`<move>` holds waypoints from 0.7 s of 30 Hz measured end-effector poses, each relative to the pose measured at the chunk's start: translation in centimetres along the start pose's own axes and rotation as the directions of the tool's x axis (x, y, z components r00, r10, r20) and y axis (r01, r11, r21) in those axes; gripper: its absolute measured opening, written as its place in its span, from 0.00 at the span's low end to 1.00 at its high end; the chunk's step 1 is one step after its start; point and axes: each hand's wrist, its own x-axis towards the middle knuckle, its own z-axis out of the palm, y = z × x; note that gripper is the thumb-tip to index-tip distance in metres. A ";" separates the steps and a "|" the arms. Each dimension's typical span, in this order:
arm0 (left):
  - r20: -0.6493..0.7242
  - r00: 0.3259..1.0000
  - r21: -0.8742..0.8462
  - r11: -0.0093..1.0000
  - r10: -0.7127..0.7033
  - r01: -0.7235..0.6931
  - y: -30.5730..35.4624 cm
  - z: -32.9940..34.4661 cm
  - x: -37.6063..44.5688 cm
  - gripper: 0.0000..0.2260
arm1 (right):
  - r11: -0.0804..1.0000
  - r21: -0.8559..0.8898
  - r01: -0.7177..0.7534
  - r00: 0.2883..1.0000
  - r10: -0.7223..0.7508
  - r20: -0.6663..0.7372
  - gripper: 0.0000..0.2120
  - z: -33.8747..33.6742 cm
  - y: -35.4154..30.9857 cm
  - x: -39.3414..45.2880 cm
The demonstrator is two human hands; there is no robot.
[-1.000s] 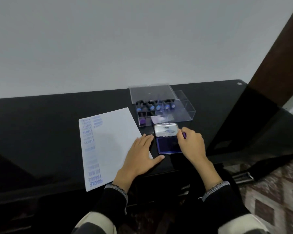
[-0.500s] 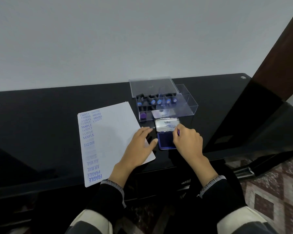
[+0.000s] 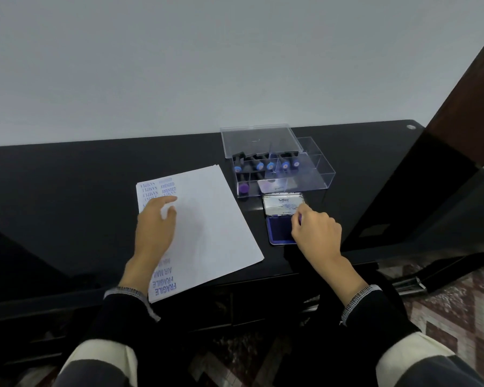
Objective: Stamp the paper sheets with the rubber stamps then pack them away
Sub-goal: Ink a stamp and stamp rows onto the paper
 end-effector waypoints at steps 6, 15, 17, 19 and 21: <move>-0.084 0.995 0.247 0.967 -0.044 0.064 -2.8 -2.0 1.3 0.15 | 0.995 0.088 -0.042 0.999 0.041 0.006 0.09 0.0 0.2 0.1; -0.044 0.998 0.429 0.901 -0.051 0.065 -4.6 -2.3 1.2 0.22 | 1.000 0.026 -0.006 1.000 0.007 -0.013 0.08 0.4 0.2 -0.1; -0.040 0.998 0.434 0.899 -0.052 0.064 -4.6 -2.2 1.2 0.22 | 0.998 0.061 -0.026 1.000 0.025 0.004 0.08 0.2 0.3 0.2; -0.038 0.998 0.439 0.896 -0.051 0.062 -4.7 -2.2 1.1 0.22 | 0.999 0.044 -0.029 1.000 0.028 0.009 0.08 0.2 0.3 0.3; -0.038 0.998 0.446 0.893 -0.053 0.065 -4.8 -2.2 1.2 0.23 | 1.000 0.003 0.001 1.000 -0.001 -0.014 0.08 0.3 0.1 0.0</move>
